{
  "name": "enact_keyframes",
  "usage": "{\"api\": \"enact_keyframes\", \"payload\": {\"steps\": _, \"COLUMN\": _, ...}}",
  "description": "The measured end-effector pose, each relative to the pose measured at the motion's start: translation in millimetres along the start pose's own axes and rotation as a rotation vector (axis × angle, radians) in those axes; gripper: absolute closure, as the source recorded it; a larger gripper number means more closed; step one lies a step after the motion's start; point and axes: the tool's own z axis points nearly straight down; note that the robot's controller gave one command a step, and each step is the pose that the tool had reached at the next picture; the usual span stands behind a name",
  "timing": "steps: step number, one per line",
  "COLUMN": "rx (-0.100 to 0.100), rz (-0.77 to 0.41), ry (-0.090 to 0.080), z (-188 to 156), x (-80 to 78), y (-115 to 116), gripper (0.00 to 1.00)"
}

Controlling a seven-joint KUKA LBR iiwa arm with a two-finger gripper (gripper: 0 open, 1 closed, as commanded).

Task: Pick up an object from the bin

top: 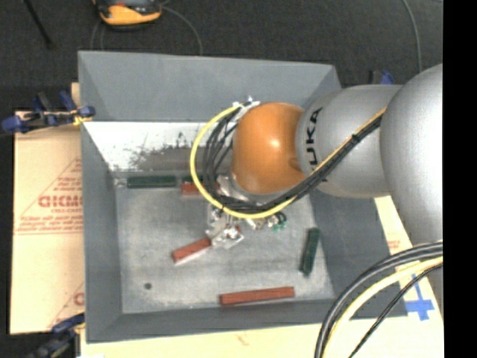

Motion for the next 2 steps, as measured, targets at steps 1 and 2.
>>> {"api": "enact_keyframes", "payload": {"steps": 1, "rx": 0.002, "rz": -0.001, "ry": -0.022, "z": 14.7, "x": 0.7, "y": 2.4, "gripper": 0.0}}
{"api": "enact_keyframes", "payload": {"steps": 2, "rx": 0.003, "rz": -0.001, "ry": -0.023, "z": 14.4, "x": 0.5, "y": 2.4, "gripper": 0.0}}
